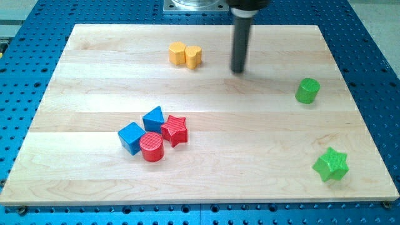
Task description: Move the green circle into the yellow blocks
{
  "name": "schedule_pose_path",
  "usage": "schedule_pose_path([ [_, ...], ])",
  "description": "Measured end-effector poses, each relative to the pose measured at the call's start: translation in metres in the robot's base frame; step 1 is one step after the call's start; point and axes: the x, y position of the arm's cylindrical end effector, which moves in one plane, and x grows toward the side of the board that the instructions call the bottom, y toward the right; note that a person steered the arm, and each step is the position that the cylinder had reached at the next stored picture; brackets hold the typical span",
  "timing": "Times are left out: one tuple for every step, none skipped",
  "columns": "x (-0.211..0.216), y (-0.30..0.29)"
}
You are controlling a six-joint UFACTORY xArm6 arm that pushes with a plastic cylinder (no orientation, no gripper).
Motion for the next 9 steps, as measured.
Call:
schedule_pose_path([
  [0.008,0.059],
  [0.04,0.12],
  [0.107,0.122],
  [0.108,0.086],
  [0.079,0.095],
  [0.045,0.061],
  [0.027,-0.02],
  [0.068,-0.015],
  [0.091,-0.021],
])
